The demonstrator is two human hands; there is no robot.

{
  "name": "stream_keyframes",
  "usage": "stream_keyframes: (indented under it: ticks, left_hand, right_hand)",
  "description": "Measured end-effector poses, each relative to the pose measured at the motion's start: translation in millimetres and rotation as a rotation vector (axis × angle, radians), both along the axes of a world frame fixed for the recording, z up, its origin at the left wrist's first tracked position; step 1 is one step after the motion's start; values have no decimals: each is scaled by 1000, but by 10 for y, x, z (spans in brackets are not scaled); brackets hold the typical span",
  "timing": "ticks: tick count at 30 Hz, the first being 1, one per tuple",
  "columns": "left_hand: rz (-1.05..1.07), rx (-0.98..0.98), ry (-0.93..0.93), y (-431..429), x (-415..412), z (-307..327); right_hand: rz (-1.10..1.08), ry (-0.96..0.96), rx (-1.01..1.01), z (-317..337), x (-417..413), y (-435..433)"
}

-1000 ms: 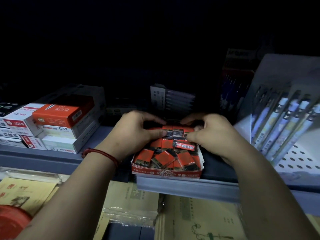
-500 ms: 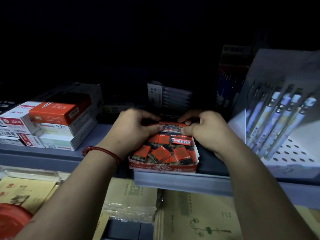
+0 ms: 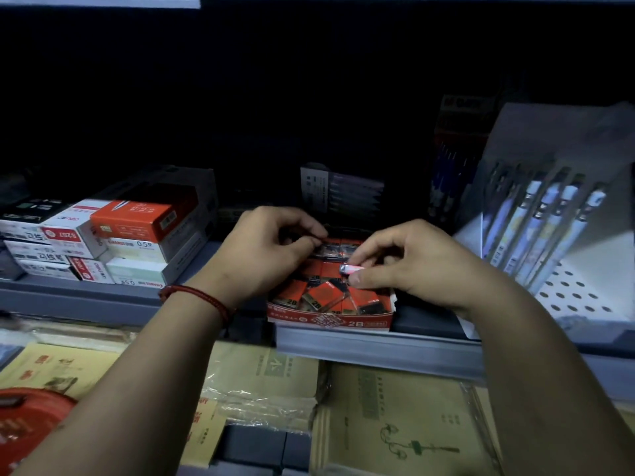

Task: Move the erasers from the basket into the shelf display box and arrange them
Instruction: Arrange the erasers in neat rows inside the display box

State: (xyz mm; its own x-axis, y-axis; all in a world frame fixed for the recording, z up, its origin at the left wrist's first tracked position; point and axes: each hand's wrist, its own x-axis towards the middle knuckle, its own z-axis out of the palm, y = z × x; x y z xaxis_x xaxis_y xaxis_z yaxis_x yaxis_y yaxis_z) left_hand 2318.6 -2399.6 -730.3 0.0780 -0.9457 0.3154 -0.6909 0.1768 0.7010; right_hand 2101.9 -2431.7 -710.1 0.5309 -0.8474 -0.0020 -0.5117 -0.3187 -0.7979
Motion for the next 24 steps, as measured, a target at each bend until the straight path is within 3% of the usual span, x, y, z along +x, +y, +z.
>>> stream_keyframes:
  ticks: [5,12,19,24]
  left_hand:
    - [91,-81,28,66,59,-42]
    - [58,-12,114,122,40,-140]
    - [-37,-9,93,93,92,-144]
    - [-79,3,180,82,159,-169]
  right_hand:
    - [-170,-63,-95,-91,33,-59]
    - [-318,-245,64,-135,123,-33]
    - [-360,-430,61,-34,239,11]
    - [-374,-406,12,-38,396,-5]
